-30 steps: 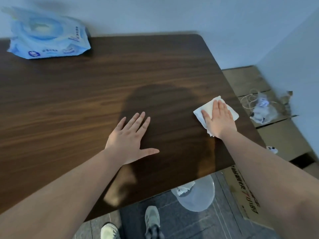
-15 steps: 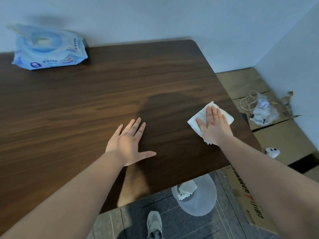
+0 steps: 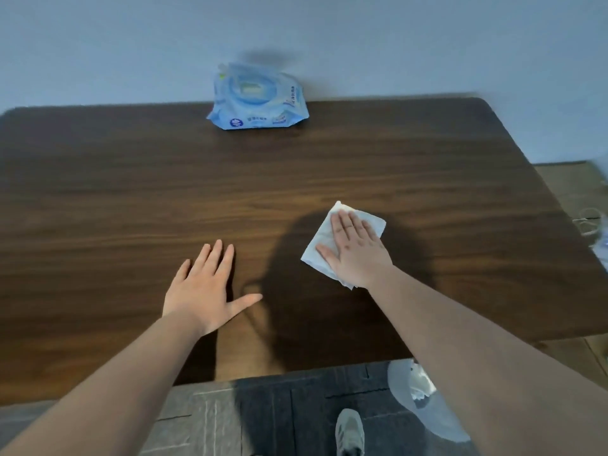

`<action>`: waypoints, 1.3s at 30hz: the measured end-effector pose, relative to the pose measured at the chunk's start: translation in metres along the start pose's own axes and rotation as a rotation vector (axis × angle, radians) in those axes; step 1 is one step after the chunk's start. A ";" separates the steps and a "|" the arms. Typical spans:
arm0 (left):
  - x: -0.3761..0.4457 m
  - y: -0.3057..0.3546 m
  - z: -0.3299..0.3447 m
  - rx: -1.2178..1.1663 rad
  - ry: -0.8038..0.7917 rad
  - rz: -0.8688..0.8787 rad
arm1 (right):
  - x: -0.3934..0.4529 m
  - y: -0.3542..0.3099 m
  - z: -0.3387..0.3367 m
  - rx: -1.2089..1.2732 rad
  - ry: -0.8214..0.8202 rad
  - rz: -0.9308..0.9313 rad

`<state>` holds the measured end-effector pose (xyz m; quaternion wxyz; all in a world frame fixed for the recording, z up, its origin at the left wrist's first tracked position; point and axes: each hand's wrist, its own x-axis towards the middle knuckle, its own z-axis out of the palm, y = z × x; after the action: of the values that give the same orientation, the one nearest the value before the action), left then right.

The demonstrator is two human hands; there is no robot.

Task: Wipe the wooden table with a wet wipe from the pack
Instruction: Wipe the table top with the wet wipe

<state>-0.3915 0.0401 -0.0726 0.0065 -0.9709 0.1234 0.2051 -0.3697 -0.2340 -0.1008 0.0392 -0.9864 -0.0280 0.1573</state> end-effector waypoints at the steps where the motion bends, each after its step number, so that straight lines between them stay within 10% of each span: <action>1: -0.011 -0.025 0.003 -0.007 0.002 -0.066 | 0.005 -0.025 0.000 -0.003 -0.007 -0.046; 11: -0.109 -0.226 0.046 -0.099 -0.053 -0.514 | 0.056 -0.280 0.014 -0.054 -0.002 -0.390; 22: -0.109 -0.248 0.068 -0.190 0.142 -0.557 | 0.096 -0.490 0.027 -0.093 -0.005 -0.663; 32: -0.112 -0.243 0.063 -0.198 0.119 -0.554 | 0.072 -0.434 0.024 -0.125 0.015 -0.785; 39: -0.094 -0.188 0.040 -0.156 0.079 -0.403 | 0.061 -0.329 0.024 -0.060 0.038 -0.415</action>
<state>-0.4446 0.2468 -0.0785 -0.0327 -0.9808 -0.0895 0.1702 -0.3335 0.0990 -0.1136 0.0419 -0.9630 -0.2347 0.1261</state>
